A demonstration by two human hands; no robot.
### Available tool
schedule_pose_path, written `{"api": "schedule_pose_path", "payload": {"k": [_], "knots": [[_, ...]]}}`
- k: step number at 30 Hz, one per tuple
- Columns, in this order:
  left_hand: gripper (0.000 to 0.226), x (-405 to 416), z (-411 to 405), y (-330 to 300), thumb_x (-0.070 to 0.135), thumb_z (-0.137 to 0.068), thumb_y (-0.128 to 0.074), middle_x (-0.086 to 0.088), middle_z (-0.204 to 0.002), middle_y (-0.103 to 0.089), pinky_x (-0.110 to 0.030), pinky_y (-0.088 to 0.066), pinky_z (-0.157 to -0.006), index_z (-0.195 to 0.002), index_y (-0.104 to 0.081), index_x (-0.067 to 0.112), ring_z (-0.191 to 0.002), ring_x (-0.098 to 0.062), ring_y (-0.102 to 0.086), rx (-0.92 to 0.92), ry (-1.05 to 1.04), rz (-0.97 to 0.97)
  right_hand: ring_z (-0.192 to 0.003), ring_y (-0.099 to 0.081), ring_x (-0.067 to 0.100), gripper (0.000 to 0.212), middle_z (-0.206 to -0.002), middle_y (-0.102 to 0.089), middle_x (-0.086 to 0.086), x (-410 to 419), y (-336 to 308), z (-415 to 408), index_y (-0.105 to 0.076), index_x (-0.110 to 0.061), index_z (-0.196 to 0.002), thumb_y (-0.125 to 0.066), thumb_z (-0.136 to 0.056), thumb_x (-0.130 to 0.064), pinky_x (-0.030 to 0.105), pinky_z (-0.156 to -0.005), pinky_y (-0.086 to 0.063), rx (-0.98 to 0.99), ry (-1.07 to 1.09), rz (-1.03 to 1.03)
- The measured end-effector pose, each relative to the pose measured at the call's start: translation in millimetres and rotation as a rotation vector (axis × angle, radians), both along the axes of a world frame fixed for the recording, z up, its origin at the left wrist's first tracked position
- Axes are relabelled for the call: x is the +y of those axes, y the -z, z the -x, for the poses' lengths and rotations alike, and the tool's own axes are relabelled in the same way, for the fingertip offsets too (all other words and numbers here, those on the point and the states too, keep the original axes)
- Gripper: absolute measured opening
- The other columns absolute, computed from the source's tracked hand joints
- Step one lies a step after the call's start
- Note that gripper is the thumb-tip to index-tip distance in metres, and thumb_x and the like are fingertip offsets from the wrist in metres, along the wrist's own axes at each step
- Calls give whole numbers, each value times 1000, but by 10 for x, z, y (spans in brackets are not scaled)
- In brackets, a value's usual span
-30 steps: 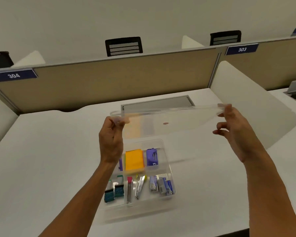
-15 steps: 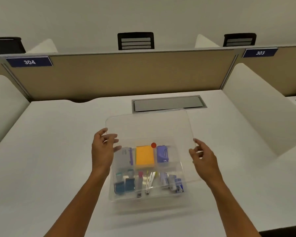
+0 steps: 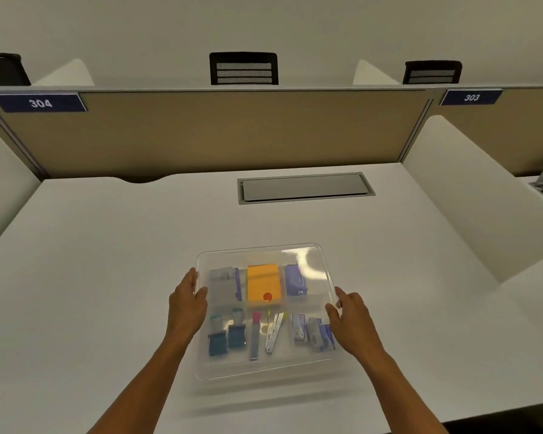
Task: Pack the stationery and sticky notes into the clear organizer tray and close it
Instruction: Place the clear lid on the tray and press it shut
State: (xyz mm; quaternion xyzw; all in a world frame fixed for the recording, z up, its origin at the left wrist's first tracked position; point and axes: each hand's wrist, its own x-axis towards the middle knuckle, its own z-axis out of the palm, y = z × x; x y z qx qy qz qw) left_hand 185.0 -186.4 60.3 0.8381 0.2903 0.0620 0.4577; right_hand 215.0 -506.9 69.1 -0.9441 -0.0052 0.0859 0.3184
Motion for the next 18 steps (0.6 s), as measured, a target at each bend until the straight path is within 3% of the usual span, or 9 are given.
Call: {"api": "schedule_pose_path", "payload": {"k": [4, 10, 13, 18], "knots": [[54, -15, -44, 100, 19, -96, -53, -9, -149, -42, -52, -41, -101, -147, -34, 17, -132, -36, -45, 32, 14, 2, -84, -59, 18, 30, -113, -50, 6, 64, -2, -38, -48, -17, -129, -44, -101, -28, 24, -74, -49, -10, 5, 123], [51, 1, -59, 201, 13, -97, -53, -13, -144, -47, -47, -40, -104, -145, -37, 11, -130, -35, -48, 29, 30, 31, -95, -62, 20, 32, -119, -52, 7, 177, 42, -87, -49, -15, -128, -45, -100, -31, 28, -82, -54, 0, 28, 232], [51, 0, -66, 218, 12, -97, -51, -13, -144, -47, -46, -39, -105, -145, -36, 10, -130, -35, -48, 30, 17, 51, -106, -58, 21, 39, -125, -53, 7, 181, 98, -99, -46, -15, -133, -45, -99, -34, 30, -87, -53, 5, 21, 269], [48, -13, -88, 229, 13, -97, -51, -12, -140, -52, -48, -43, -101, -143, -39, 14, -124, -36, -52, -11, 42, 59, -104, -61, 19, 47, -130, -48, 6, 183, 189, -54, -35, -14, -144, -41, -101, -32, 27, -83, -53, 7, 36, 238]]}}
